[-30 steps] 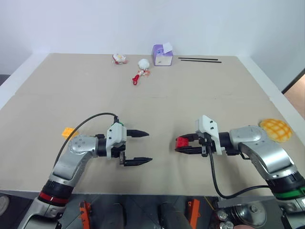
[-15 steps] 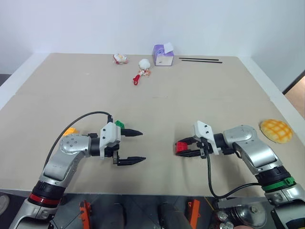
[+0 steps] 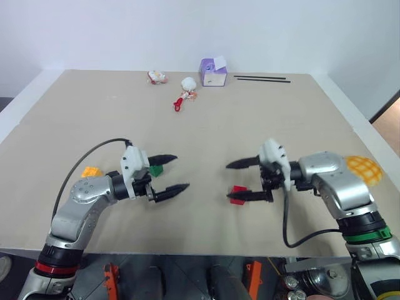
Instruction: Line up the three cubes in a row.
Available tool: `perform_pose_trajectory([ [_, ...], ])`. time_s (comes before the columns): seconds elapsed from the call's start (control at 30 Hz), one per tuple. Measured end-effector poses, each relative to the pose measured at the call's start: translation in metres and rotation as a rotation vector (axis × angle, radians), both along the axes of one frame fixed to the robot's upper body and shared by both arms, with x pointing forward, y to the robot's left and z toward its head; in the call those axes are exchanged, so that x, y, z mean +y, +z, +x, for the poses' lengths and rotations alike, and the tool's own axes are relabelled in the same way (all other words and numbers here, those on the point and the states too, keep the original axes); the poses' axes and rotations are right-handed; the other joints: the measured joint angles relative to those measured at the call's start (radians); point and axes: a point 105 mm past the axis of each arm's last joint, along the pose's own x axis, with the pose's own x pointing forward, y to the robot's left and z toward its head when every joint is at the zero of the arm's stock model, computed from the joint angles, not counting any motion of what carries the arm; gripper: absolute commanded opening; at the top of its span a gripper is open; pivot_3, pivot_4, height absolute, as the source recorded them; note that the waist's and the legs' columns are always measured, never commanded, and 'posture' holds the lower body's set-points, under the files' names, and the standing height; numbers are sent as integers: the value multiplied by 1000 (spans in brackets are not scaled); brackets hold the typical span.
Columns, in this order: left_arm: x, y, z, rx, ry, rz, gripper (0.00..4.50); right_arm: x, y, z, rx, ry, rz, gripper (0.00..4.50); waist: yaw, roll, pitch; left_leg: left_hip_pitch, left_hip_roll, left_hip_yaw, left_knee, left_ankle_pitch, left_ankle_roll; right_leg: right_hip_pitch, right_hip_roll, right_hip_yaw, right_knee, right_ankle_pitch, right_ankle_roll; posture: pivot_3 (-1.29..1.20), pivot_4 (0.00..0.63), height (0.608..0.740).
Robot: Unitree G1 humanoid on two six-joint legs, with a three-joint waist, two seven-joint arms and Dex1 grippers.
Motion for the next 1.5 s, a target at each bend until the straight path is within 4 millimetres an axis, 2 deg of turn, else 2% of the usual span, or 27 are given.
perform_pose_trajectory([
  [0.07, 9, -2, 8, 11, 138, -31, 4500, 5, 20, 1, -11, -31, 87, 4431, 0, 0, 0, 0, 0, 0, 0, 0, 0, 0, 0, 0, 0, 1, 2, 0, 150, 740],
  [0.1, 11, -4, 12, 18, 184, -36, 4500, 6, 23, 2, -14, -44, 102, 4431, 0, 0, 0, 0, 0, 0, 0, 0, 0, 0, 0, 0, 0, 1, 2, 0, 150, 740],
  [0.2, 21, -18, 22, 45, 364, -28, 4500, 15, 26, 4, -14, -91, 130, 4431, 1, -1, 0, -1, 0, 0, 0, 0, 0, 0, 0, 0, 0, 1, 2, 0, 150, 740],
  [0.27, 25, -21, 25, 46, 416, -23, 4500, 18, 27, 4, -14, -106, 133, 4431, 1, -1, 0, -1, 0, 0, 0, 0, 0, -1, 0, 0, 0, 1, 2, 0, 150, 740],
  [0.4, 31, -28, 30, 61, 460, -6, 4500, 22, 28, 4, -18, -119, 137, 4431, 0, -1, 0, 0, 0, 0, 0, 0, 0, 0, 0, 0, 0, 0, 0, 0, 150, 740],
  [0.5, 37, -45, 35, 112, 477, 16, 4500, 24, 27, 3, -18, -121, 134, 4431, 0, -1, 0, 0, 0, 0, 0, 0, 0, -1, 0, 0, 0, 0, 0, 0, 150, 740],
  [0.6, 35, -58, 42, 143, 474, 56, 4500, 28, 26, 1, -17, -108, 124, 4431, 1, -2, 0, -1, 0, 0, 0, 0, 0, -1, 0, 0, 0, 0, 0, 0, 150, 740],
  [0.8, 27, -64, 50, 147, 444, 83, 4500, 31, 27, -1, -28, -97, 120, 4431, 1, -2, 0, -1, 0, 0, -1, 0, 0, -1, 0, 0, 0, 1, 2, 0, 150, 740],
  [0.9, 21, -64, 50, 145, 420, 77, 3702, 32, 27, -2, -35, -94, 120, 4500, 0, -2, 0, -1, 0, 0, -1, 0, 0, -1, 0, 0, 0, 1, 2, 0, 150, 740],
  [1.07, 20, -63, 51, 138, 416, 76, 1913, 31, 26, -4, -34, -96, 115, 4500, 1, -2, 0, -1, 0, 0, -1, 0, 0, -1, 0, 0, 0, 1, 2, 0, 150, 740],
  [1.13, 21, -64, 51, 134, 416, 87, 1336, 31, 25, -5, -34, -96, 113, 4500, 0, -2, 0, -1, 0, 0, -1, 0, 0, -1, 0, 0, 0, 1, 1, 0, 150, 740],
  [1.3, 17, -63, 42, 109, 297, 144, 1355, 18, 27, -12, -46, -109, 107, 4500, 1, -2, 0, -1, -1, 0, -1, 0, 0, -1, 0, 0, 0, -1, -1, 0, 150, 740],
  [1.4, -6, -52, 21, 134, 38, 86, 1355, -5, 14, -20, -18, -149, 18, 4500, 6, -2, 0, -3, -1, 1, -1, 0, -1, -2, -2, -1, -1, -2, 0, 0, 150, 740],
  [1.5, -29, -40, 11, 107, -170, 115, 1355, -18, 4, -26, 18, -173, -30, 4500, 4, -2, 0, -2, -1, 1, -1, 0, -1, -1, -2, -1, -1, -2, 0, 0, 150, 740],
])
